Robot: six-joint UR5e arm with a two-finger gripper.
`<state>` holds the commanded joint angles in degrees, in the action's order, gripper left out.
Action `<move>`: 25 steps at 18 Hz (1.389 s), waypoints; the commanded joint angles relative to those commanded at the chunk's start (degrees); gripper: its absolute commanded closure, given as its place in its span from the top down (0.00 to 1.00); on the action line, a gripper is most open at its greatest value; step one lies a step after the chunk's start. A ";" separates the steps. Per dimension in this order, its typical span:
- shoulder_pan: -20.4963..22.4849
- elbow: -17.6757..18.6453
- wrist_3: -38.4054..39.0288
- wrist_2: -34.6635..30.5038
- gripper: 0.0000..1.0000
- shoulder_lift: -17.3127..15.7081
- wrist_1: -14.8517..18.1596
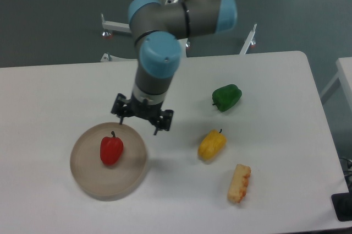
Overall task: Pick up the red pepper from the plate
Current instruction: 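Swing the open gripper over to above the red pepper on the plate, then lower the open gripper around the red pepper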
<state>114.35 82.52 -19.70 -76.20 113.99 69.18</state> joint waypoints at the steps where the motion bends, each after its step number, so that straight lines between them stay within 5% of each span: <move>1: -0.27 0.18 0.36 0.00 1.00 0.18 -0.62; 17: -3.96 3.61 2.12 -2.11 1.00 5.89 -11.96; 25: -5.36 3.79 2.21 -4.04 1.00 7.29 -13.28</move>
<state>108.99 86.31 -17.49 -80.24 121.29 55.90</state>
